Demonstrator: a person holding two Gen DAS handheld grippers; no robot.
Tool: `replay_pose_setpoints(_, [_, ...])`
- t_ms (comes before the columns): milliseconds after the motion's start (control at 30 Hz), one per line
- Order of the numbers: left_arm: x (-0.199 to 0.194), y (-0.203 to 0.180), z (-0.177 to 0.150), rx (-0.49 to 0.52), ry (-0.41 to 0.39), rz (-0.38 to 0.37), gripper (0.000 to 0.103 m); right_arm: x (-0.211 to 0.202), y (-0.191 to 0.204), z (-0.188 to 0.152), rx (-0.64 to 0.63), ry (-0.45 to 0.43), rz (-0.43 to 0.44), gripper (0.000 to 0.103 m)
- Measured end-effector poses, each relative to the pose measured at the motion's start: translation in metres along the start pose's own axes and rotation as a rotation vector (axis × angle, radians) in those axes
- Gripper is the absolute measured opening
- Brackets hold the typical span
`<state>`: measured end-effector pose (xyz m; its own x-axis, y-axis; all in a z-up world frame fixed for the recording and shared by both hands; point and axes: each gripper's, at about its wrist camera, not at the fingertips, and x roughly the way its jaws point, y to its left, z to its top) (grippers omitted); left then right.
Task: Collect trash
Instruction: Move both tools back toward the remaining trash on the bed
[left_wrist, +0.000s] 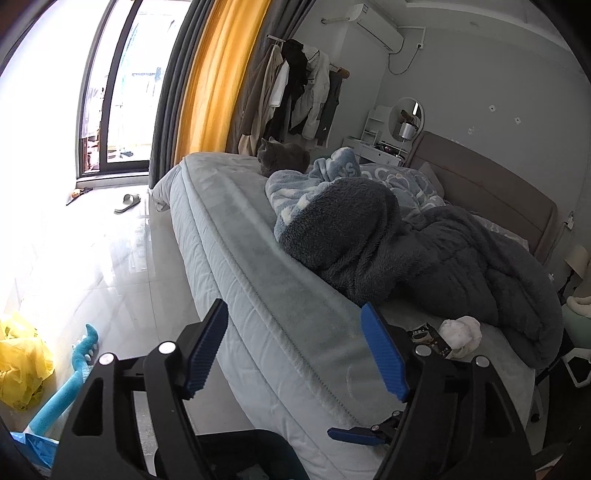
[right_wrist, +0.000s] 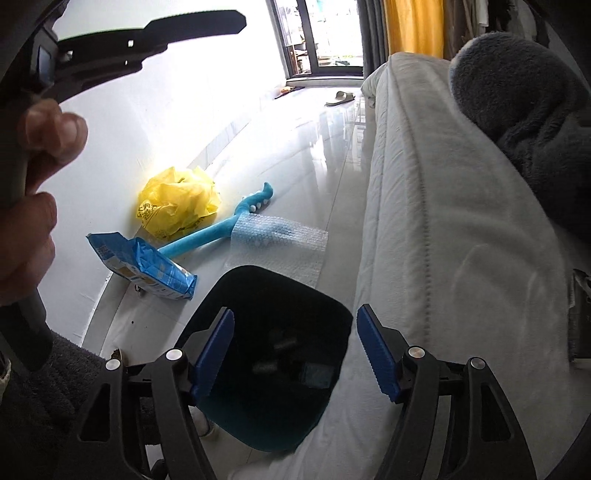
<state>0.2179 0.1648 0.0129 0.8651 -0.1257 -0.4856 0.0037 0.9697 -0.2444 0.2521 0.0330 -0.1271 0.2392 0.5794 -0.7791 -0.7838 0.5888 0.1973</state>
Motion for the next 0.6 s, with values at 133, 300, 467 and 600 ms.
replay_pose_setpoints(133, [0.007,-0.009,-0.002,0.004,0.008,-0.006,0.08,-0.013,-0.017,0.001,0.027,-0.031,-0.025,0.07])
replay_pose_setpoints(300, [0.014,-0.012,-0.003,-0.022,0.021,-0.01,0.081,-0.035,-0.041,0.001,0.062,-0.085,-0.062,0.074])
replay_pose_setpoints(467, [0.022,-0.018,-0.005,-0.041,0.037,-0.029,0.081,-0.05,-0.064,-0.003,0.075,-0.115,-0.129,0.074])
replay_pose_setpoints(600, [0.027,-0.029,-0.007,-0.026,0.041,-0.034,0.083,-0.064,-0.085,-0.005,0.097,-0.138,-0.17,0.074])
